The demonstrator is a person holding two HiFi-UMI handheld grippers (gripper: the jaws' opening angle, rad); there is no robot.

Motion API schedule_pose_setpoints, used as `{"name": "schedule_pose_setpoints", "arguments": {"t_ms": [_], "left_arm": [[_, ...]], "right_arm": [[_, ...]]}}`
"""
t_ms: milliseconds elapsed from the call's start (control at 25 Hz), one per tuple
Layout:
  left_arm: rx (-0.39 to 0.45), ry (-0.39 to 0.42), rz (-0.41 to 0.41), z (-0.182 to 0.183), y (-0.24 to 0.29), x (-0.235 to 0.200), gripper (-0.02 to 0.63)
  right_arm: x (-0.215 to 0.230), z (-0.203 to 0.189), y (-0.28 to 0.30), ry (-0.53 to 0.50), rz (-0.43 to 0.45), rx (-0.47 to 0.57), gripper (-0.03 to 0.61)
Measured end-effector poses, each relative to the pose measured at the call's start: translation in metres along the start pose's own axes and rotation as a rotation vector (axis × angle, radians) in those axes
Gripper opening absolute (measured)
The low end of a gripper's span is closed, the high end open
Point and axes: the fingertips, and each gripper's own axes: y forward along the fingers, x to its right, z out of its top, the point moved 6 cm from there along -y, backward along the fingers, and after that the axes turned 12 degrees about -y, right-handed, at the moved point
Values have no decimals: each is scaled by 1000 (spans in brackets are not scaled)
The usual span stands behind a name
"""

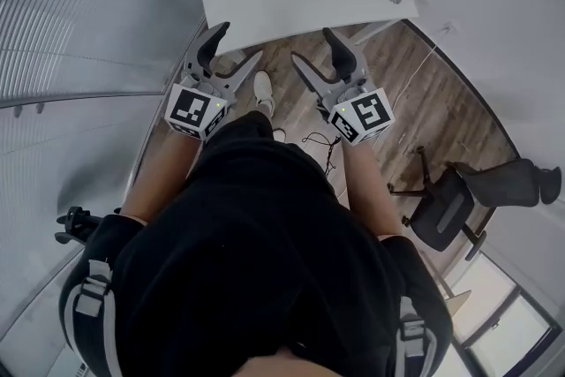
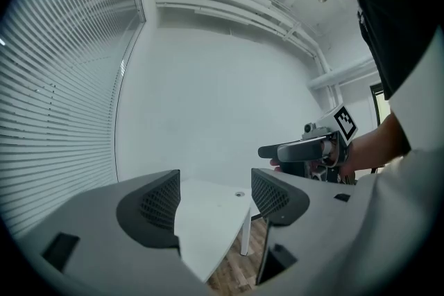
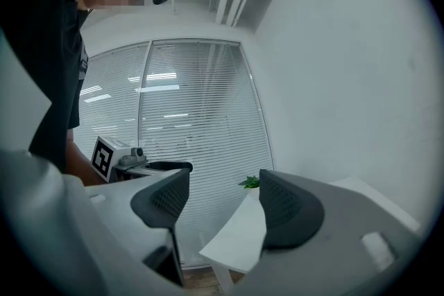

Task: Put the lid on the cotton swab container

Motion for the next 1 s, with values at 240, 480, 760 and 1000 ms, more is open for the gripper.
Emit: {"name": "schedule_pose_setpoints", "arguments": {"t_ms": [240,480,760,1000], "left_arm": [[7,-10,3,8,45,-27,310],[8,-23,16,22,89,-72,310],[-22,-52,34,23,139,-135,310],[-42,-71,53,21,171,-173,310]], "right_arm": [[45,-1,30,-6,8,-24,313],[88,5,81,-22,24,-39,311],[138,-1,148,-15,43,-56,311],[167,-10,191,-3,80,-81,311]]}}
